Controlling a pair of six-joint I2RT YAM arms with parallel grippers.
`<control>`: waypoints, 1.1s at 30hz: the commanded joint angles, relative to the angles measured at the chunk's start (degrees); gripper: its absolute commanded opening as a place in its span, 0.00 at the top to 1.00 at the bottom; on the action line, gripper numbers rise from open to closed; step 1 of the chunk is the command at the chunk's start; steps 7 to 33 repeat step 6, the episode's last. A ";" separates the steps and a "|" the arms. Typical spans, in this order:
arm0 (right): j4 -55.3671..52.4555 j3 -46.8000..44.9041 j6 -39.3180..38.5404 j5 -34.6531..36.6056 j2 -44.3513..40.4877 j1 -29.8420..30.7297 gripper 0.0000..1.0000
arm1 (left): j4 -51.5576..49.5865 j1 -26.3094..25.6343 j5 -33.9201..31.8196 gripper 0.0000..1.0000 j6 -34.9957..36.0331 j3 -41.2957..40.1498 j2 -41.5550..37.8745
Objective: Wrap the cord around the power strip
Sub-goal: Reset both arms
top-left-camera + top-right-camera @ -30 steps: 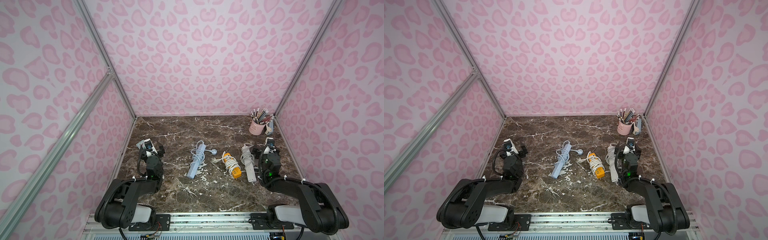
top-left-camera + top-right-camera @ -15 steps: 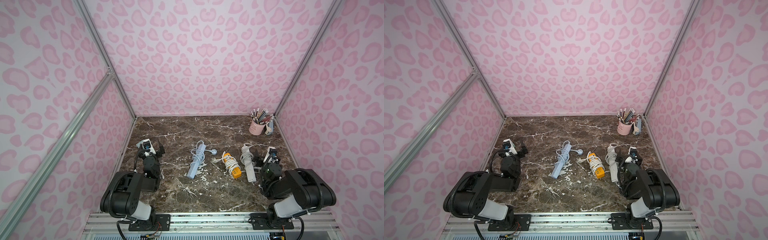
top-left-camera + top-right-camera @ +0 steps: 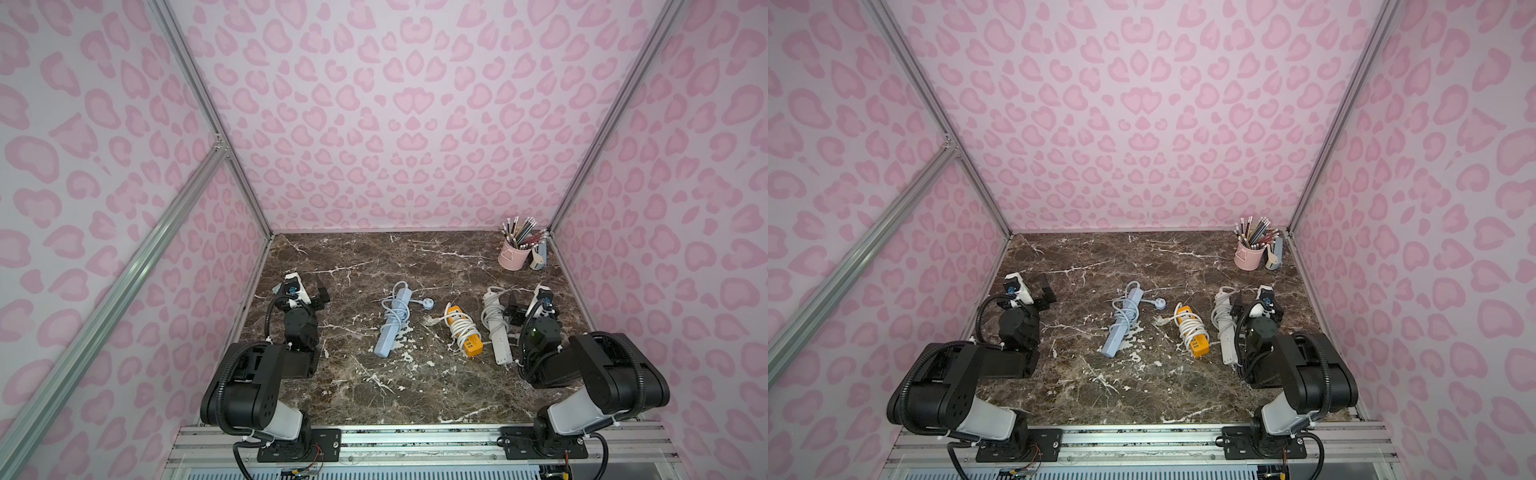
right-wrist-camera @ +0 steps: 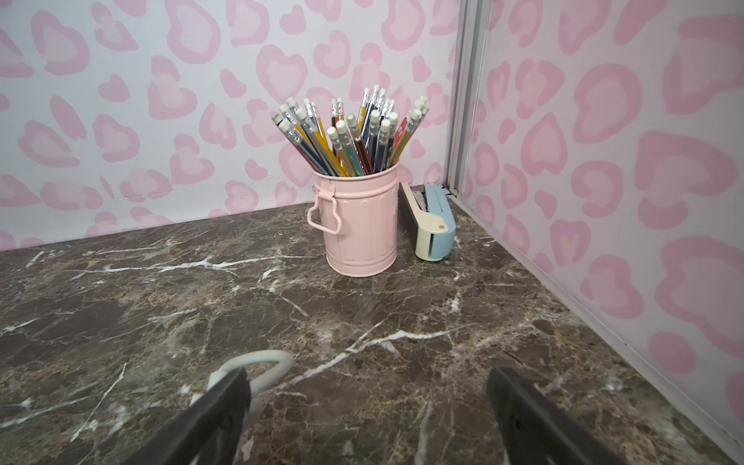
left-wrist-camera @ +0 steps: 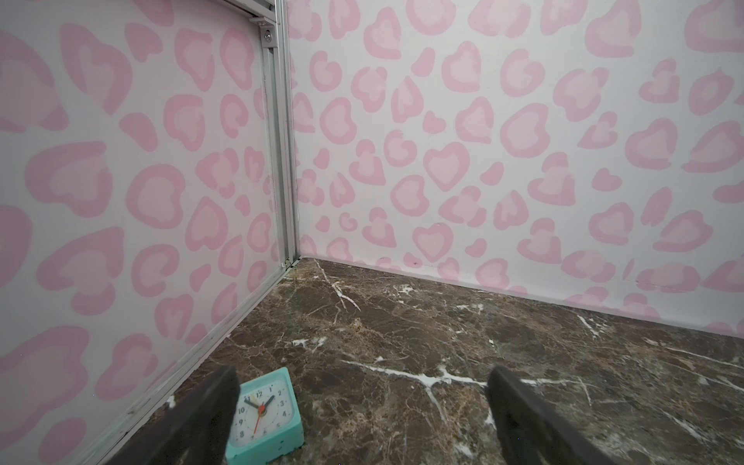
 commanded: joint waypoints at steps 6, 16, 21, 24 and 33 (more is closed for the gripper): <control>1.65 0.43 -0.27 0.37 0.02 0.03 0.03 | 0.78 -1.11 -0.58 0.03 1.11 0.08 0.13; 1.65 0.43 -0.27 0.37 0.02 0.03 0.03 | 0.78 -1.11 -0.58 0.03 1.11 0.08 0.13; 1.65 0.43 -0.27 0.37 0.02 0.03 0.03 | 0.78 -1.11 -0.58 0.03 1.11 0.08 0.13; 1.65 0.43 -0.27 0.37 0.02 0.03 0.03 | 0.78 -1.11 -0.58 0.03 1.11 0.08 0.13; 1.65 0.43 -0.27 0.37 0.02 0.03 0.03 | 0.78 -1.11 -0.58 0.03 1.11 0.08 0.13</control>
